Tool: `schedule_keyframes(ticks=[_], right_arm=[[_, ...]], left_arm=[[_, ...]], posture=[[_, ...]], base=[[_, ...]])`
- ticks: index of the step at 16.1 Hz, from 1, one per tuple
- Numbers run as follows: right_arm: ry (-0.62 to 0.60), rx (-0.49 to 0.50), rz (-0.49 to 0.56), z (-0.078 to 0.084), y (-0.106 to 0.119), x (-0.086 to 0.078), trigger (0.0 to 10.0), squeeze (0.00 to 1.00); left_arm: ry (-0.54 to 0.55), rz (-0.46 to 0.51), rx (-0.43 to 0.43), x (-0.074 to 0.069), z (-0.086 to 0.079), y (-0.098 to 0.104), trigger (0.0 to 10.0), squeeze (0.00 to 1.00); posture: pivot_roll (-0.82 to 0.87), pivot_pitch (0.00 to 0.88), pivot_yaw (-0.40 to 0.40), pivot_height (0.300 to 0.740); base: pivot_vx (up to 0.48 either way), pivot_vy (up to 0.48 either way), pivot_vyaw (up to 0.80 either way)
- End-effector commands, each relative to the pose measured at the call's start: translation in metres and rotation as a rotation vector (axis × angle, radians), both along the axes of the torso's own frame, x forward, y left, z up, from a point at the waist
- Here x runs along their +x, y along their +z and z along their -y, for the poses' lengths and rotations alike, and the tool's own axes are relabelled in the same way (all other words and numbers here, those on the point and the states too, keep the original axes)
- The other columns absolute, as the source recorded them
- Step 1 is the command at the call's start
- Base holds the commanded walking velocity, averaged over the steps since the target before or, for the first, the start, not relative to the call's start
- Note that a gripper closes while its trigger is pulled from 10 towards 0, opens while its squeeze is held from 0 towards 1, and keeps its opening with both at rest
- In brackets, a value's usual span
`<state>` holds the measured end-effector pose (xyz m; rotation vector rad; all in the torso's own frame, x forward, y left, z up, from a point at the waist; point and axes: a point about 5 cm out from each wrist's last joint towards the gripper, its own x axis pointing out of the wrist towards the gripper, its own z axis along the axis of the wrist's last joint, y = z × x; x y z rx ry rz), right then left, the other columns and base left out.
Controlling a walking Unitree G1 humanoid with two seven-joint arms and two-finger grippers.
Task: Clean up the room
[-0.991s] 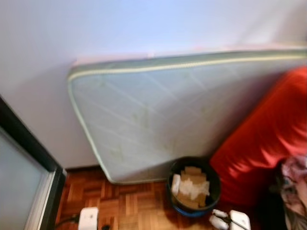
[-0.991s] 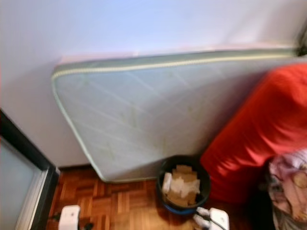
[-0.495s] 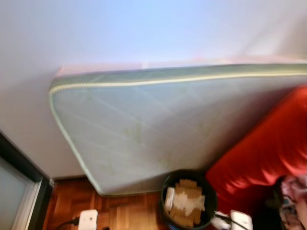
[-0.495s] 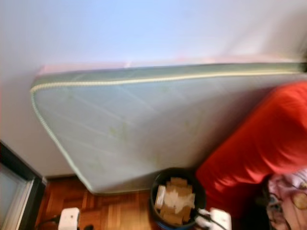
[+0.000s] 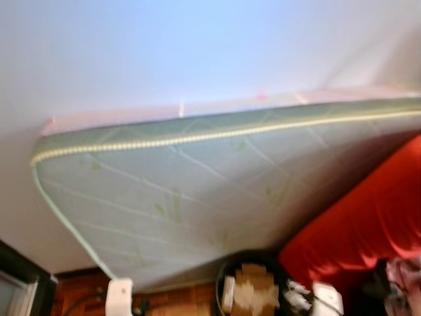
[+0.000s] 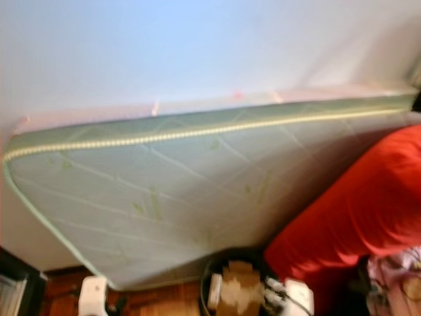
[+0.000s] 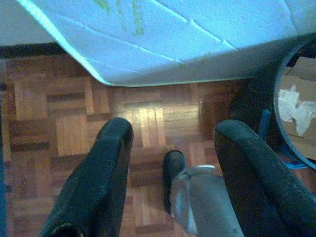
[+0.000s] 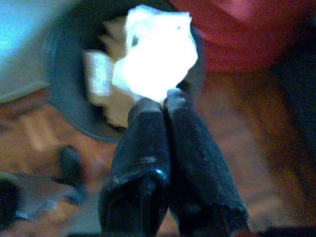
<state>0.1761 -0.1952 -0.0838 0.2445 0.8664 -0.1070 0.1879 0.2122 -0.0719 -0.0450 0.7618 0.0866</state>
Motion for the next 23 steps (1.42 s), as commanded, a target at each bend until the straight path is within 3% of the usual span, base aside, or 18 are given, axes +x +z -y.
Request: schedule_keyframes(ticks=[1,2,4,6,8,13,18,23], right_arm=[[-0.003,-0.006,0.034,0.008,0.004,0.004,10.0,0.0],[0.004,-0.003,0.046,0.007,0.005,0.007,10.0,0.0],[0.03,0.008,0.125,0.0,0.016,0.029,10.0,0.0],[0.058,0.042,0.233,-0.032,0.034,0.061,10.0,0.0],[0.065,0.055,0.254,-0.045,0.04,0.072,10.0,0.0],[0.037,-0.006,0.219,-0.042,0.039,0.072,10.0,0.0],[0.012,-0.09,0.178,-0.025,0.038,0.072,10.0,0.0],[0.037,-0.074,0.267,-0.035,0.054,0.092,10.0,0.0]], left_arm=[[-0.021,0.056,-0.014,0.008,0.007,0.005,10.0,0.0],[-0.021,0.071,-0.013,0.01,0.008,0.006,10.0,0.0],[-0.022,0.2,-0.014,0.027,0.007,0.021,10.0,0.0],[-0.018,0.372,0.001,0.047,0.005,0.044,10.0,0.0],[-0.015,0.485,0.047,0.058,0.0,0.064,10.0,0.0],[-0.028,0.494,0.057,0.06,0.009,0.065,10.0,0.0],[-0.041,0.522,0.032,0.054,0.019,0.069,10.0,0.0],[-0.039,0.523,0.011,0.054,0.023,0.073,10.0,0.0]], posture=[[0.08,0.086,-0.014,0.74],[0.08,0.087,-0.015,0.74],[0.08,0.093,-0.019,0.74],[0.08,0.099,-0.024,0.74],[0.09,0.103,-0.029,0.74],[0.1,0.096,-0.024,0.74],[0.13,0.125,-0.024,0.74],[0.13,0.152,-0.032,0.74]], base=[[0.0,0.0,0.0],[0.0,0.0,0.0],[0.0,0.0,0.0],[0.0,0.0,0.0],[0.0,0.0,0.0],[0.0,0.0,0.0],[0.0,0.0,0.0],[0.0,0.0,0.0]])
